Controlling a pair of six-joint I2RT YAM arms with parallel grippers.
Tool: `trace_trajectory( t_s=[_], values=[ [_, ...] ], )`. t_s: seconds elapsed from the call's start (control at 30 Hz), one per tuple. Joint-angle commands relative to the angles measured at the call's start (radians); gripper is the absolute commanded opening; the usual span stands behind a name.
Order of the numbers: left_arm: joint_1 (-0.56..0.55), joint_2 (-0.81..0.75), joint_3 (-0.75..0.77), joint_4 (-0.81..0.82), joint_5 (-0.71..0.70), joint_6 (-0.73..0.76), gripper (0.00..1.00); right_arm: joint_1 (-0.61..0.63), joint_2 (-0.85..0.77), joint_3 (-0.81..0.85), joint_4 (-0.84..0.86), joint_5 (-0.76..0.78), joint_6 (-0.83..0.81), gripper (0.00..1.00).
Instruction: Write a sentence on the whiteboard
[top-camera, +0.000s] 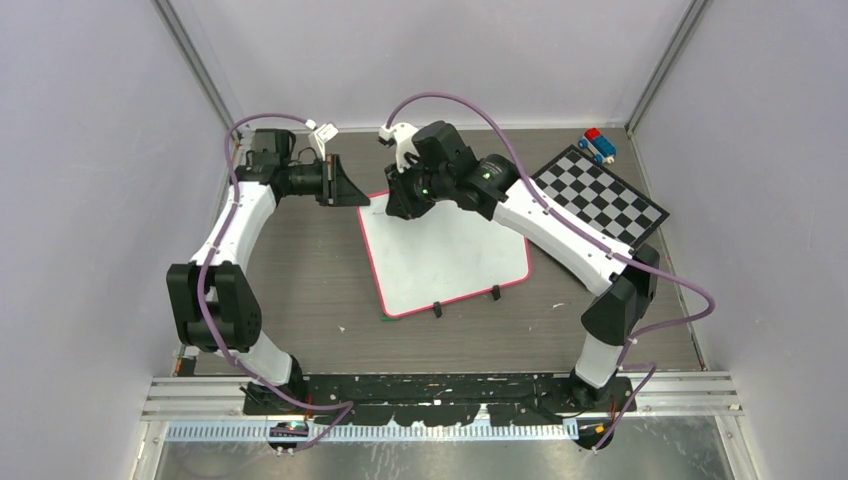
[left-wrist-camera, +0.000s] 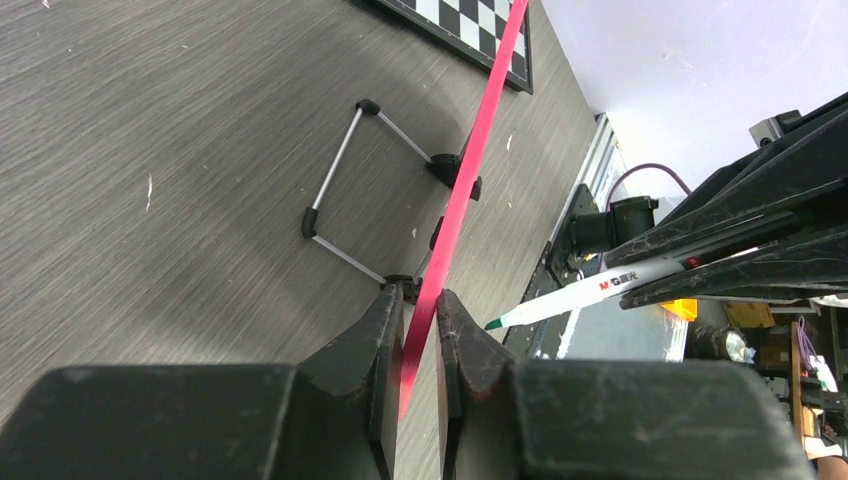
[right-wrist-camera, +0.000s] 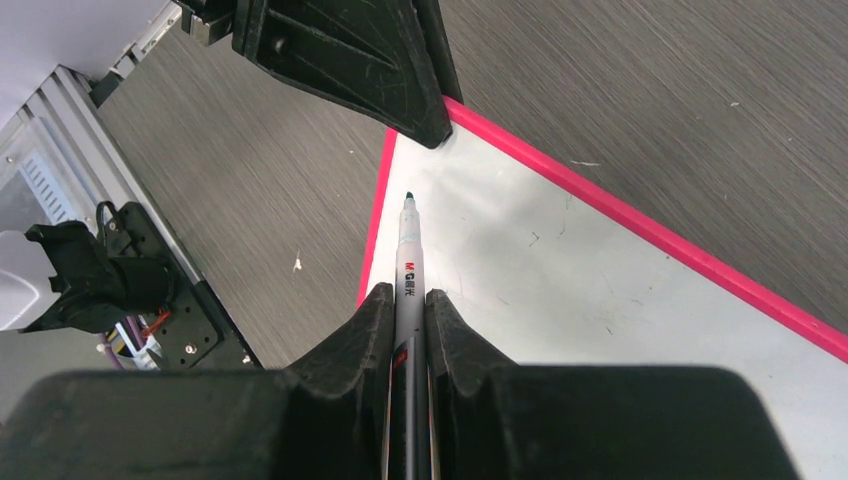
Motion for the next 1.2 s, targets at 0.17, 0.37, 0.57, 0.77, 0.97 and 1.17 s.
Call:
trace_trajectory(
  t_s=[0.17, 0.37, 0.57, 0.77, 0.97, 1.17],
  values=[
    [0.001, -0.052, -0.007, 0.036, 0.017, -0.027, 0.0, 0.011, 0.027, 0.079, 0.038, 0.025, -0.019, 0.0],
    [0.001, -0.057, -0.006, 0.036, 0.017, -0.027, 0.0, 0.011, 0.039, 0.091, 0.038, 0.04, -0.032, 0.0],
    [0.001, -0.061, -0.006, 0.037, 0.01, -0.026, 0.0, 0.011, 0.044, 0.09, 0.033, 0.044, -0.057, 0.0],
    [0.001, -0.063, -0.009, 0.035, 0.008, -0.024, 0.0, 0.011, 0.061, 0.104, 0.034, 0.068, -0.05, 0.0],
    [0.001, -0.071, -0.011, 0.026, 0.005, -0.011, 0.0, 0.01, 0.066, 0.106, 0.031, 0.11, -0.051, 0.0],
    [0.001, -0.063, -0.009, 0.026, 0.005, -0.01, 0.0, 0.011, 0.044, 0.073, 0.03, 0.141, -0.053, 0.0]
  ],
)
